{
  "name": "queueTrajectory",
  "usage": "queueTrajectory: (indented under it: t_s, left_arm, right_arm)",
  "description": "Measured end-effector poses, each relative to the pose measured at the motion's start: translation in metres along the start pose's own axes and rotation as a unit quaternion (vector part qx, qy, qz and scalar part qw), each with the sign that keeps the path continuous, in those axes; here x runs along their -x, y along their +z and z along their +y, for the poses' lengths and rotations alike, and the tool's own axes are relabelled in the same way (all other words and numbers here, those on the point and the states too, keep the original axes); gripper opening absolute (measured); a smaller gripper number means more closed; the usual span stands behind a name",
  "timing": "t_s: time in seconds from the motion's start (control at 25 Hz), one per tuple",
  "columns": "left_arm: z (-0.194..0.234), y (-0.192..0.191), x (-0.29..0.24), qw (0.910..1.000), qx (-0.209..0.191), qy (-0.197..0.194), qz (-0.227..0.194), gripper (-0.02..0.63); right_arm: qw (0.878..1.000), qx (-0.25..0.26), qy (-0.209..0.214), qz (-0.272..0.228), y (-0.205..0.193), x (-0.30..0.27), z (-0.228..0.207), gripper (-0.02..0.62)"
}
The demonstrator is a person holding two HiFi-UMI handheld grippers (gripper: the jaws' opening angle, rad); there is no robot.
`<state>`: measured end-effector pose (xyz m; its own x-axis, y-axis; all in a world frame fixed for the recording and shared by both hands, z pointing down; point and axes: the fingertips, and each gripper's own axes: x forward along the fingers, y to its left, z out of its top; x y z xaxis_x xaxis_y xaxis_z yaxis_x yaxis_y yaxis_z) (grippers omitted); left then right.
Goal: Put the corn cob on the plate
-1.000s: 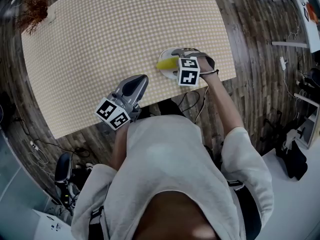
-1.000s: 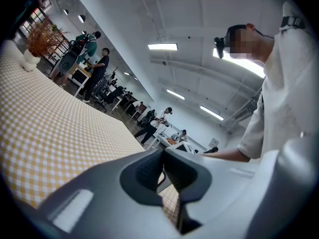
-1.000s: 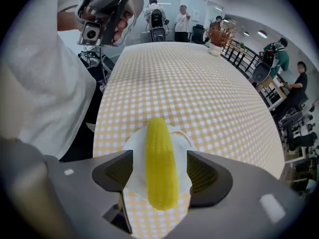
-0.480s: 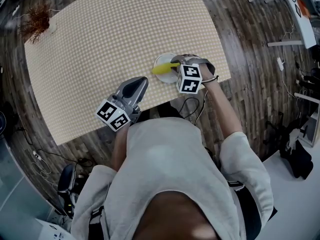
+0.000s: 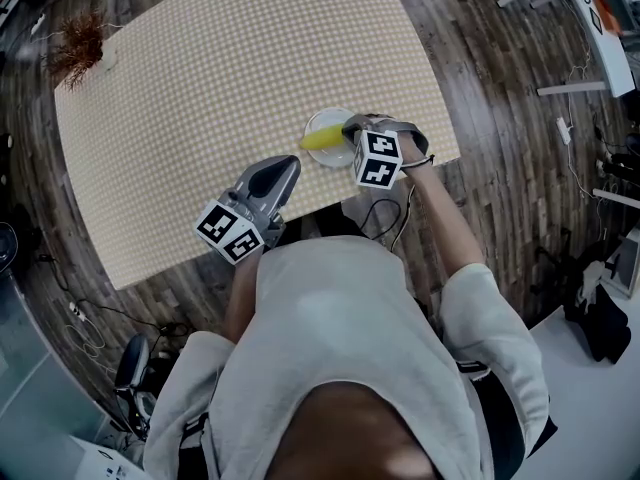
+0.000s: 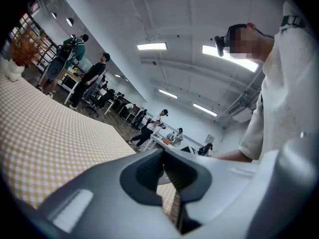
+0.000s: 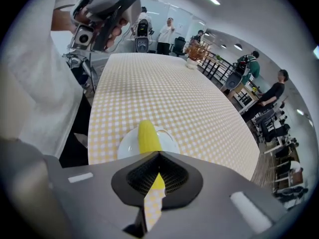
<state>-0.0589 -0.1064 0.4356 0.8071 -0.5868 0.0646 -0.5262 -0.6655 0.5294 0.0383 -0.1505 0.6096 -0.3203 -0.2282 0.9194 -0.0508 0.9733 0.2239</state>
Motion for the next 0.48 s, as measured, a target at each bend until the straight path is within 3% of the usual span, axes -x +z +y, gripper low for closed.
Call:
queueTrajectory:
  t_s: [0.28,0.4,0.48]
  left_arm:
    - [-0.005,-0.002,0.001,1.0000,-0.004,0.002,-0.004,0.009]
    - [-0.007,-0.003,0.002,1.0000,-0.006,0.003,-0.004,0.009]
    - [-0.007,-0.002,0.004,1.0000,-0.008,0.004,-0.004,0.009]
  right_arm:
    - [0.996,-0.086,-0.018,0.013,-0.008,-0.002,-0.009,0.000]
    - [0.989,-0.147,-0.028,-0.008,-0.006,0.000,-0.014,0.000]
    - [0.988,-0.147,-0.041,-0.011,-0.006,0.002,-0.017,0.000]
